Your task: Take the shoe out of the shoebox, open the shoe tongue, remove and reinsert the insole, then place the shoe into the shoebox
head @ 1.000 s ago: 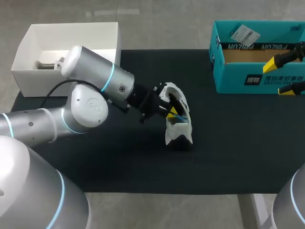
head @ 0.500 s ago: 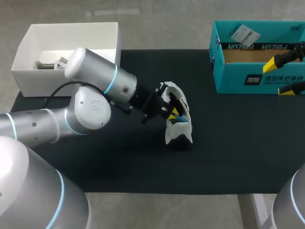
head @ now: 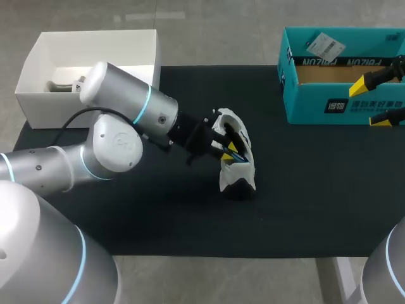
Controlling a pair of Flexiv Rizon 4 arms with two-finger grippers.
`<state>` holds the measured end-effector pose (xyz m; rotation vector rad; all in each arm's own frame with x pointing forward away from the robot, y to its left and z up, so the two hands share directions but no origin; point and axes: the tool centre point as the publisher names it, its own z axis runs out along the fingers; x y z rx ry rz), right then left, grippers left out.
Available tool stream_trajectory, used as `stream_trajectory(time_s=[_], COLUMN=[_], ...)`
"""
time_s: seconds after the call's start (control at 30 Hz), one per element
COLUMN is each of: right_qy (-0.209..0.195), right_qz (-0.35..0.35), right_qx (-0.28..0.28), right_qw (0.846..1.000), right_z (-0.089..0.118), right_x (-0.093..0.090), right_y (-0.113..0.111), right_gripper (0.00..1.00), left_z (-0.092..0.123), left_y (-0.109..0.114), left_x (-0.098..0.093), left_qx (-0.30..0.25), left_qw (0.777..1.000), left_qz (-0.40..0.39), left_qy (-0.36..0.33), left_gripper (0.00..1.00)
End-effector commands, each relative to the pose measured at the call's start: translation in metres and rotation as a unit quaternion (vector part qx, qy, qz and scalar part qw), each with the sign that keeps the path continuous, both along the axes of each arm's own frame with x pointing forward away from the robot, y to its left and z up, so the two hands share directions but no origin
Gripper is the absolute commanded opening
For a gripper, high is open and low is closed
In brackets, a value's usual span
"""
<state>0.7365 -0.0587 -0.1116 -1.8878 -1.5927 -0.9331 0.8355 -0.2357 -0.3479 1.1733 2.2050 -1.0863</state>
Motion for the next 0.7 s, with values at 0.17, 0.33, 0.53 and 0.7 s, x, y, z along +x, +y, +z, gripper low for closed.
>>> stream_trajectory(time_s=[0.17, 0.33, 0.53, 0.7], right_qy=[0.000, 0.000, 0.000, 0.000], right_qz=[-0.001, -0.001, -0.001, -0.001], right_qx=[-0.001, -0.001, -0.001, -0.001], right_qw=[1.000, 1.000, 1.000, 1.000], right_z=[-0.001, -0.001, -0.001, -0.001], right_x=[0.000, 0.000, 0.000, 0.000], right_y=[0.000, 0.000, 0.000, 0.000], right_gripper=[1.00, 1.00, 1.00, 1.00], left_z=[-0.013, -0.021, -0.028, -0.017], left_y=[-0.007, -0.012, -0.013, -0.009], left_x=[0.001, 0.000, 0.002, 0.001], left_qx=[0.021, 0.026, 0.037, 0.027], left_qw=[1.000, 1.000, 0.999, 1.000], left_qz=[-0.010, -0.014, -0.007, -0.006], left_qy=[0.004, 0.010, 0.008, 0.012], left_gripper=[0.00, 0.00, 0.00, 0.28])
